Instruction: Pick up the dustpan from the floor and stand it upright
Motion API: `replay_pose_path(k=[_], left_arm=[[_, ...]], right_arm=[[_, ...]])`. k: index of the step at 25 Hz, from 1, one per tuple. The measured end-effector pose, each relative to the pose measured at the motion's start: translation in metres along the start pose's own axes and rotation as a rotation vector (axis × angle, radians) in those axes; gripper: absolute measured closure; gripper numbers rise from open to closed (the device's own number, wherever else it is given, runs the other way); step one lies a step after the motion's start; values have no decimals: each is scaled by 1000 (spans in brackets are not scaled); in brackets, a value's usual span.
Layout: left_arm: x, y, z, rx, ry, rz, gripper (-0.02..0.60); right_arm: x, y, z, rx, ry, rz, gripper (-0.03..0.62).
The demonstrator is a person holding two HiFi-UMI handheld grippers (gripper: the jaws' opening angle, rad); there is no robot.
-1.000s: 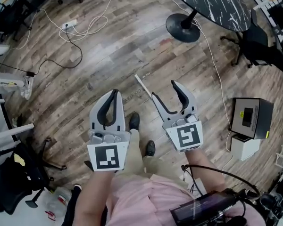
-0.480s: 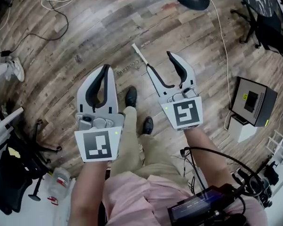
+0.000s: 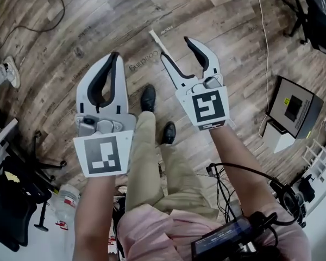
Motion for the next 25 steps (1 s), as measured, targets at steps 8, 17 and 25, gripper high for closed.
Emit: replay_pose_path(k=[8, 17, 25], left_arm=[[-12, -29, 57, -34, -26, 11, 569], [-18, -52, 113, -67, -54, 36, 569], [-23, -71, 141, -70, -47, 33, 569]], right_arm=[[2, -55, 57, -76, 17, -29, 345], [2, -99, 115, -140, 18, -41, 344], [4, -140, 150, -197, 17, -55, 345]])
Point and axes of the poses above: the fingertips, and each gripper's own axes: y backward along the fingers, x to its right, z out of its underside, the point moved 9 cm from there along y, backward along the fingers, and after that the axes turned 1 degree about -x, right-handed, at the moved point
